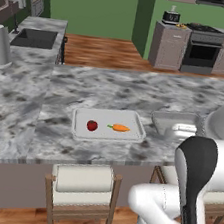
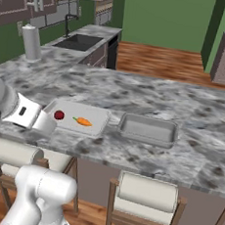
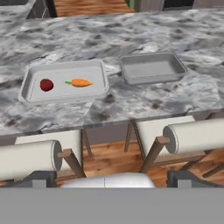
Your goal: Place the cold items (carrot and tomato) from the fridge in one tupperware on the dining counter. Place the warm items (kebab skewer and hot dog) in the stove area in another tupperware.
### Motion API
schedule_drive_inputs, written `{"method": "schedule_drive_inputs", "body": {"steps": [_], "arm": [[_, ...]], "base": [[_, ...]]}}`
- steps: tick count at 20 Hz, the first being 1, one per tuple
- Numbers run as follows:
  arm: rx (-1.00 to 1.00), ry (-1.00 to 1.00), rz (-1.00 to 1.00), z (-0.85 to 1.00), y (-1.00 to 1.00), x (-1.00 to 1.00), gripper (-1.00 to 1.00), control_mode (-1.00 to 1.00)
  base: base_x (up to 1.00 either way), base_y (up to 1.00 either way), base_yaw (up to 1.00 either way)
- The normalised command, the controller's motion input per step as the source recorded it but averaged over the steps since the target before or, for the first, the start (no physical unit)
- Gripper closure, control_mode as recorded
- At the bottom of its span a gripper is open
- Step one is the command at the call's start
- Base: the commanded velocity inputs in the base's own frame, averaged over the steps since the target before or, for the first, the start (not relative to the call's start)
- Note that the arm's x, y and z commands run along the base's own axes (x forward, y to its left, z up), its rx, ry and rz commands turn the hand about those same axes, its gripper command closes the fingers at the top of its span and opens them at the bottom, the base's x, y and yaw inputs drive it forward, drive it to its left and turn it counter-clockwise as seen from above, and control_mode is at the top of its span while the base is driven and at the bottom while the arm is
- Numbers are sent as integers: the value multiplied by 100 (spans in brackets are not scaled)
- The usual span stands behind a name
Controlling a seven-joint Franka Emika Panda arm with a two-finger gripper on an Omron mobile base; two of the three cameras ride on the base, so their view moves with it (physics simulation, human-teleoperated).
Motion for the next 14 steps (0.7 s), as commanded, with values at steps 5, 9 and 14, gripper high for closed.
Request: {"method": "schedule_drive_inputs", "body": {"steps": [5,9,14], "arm": [[0,5,0,-16,8,-23,-100,-100],[0,0,0,-6,2,-14,-100,100],[0,0,0,0,0,0,-100,100]], "base": [[0,0,0],[-56,-13,-16],[-54,-45,-51]]}}
